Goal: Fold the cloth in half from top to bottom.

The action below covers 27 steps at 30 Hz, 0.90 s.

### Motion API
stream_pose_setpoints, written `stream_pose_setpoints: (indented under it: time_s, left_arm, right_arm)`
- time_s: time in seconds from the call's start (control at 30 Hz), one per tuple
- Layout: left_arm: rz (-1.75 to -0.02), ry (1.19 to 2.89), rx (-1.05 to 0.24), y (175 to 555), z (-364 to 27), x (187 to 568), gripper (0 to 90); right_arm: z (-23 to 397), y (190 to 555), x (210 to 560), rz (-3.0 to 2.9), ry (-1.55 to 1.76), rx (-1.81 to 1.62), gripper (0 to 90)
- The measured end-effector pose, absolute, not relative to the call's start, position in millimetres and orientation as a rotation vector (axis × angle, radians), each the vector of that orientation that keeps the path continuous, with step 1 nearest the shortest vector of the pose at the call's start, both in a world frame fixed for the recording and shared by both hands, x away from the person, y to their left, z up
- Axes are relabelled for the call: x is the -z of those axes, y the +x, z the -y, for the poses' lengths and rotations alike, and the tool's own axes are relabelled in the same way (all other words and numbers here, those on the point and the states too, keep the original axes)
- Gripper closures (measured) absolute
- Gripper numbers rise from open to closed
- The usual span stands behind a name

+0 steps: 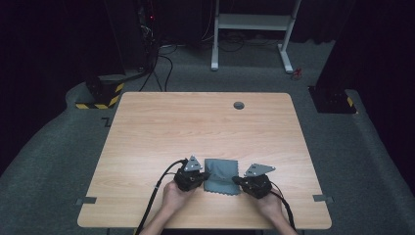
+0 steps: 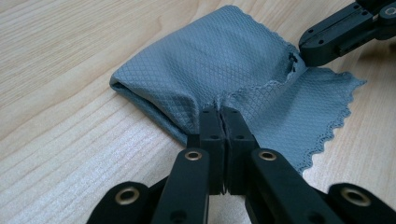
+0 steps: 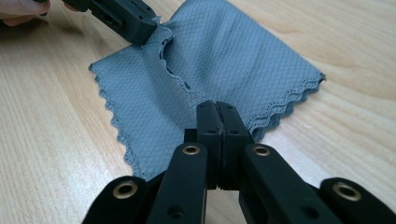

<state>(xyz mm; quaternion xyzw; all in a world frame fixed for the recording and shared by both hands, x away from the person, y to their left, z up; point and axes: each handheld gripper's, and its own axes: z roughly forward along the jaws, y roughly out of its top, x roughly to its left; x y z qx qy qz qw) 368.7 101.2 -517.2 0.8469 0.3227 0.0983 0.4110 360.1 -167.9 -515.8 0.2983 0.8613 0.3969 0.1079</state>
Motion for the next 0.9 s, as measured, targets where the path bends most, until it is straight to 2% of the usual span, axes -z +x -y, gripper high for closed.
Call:
stream_pose_setpoints:
  time_s: [0.9]
  left_arm:
    - [-0.798, 2.13, -0.244, 352.2, -102.1, 520.5, 86.3]
  right_arm:
    - [170.2, 344.3, 520.8, -2.528, 0.857, -1.177, 89.0]
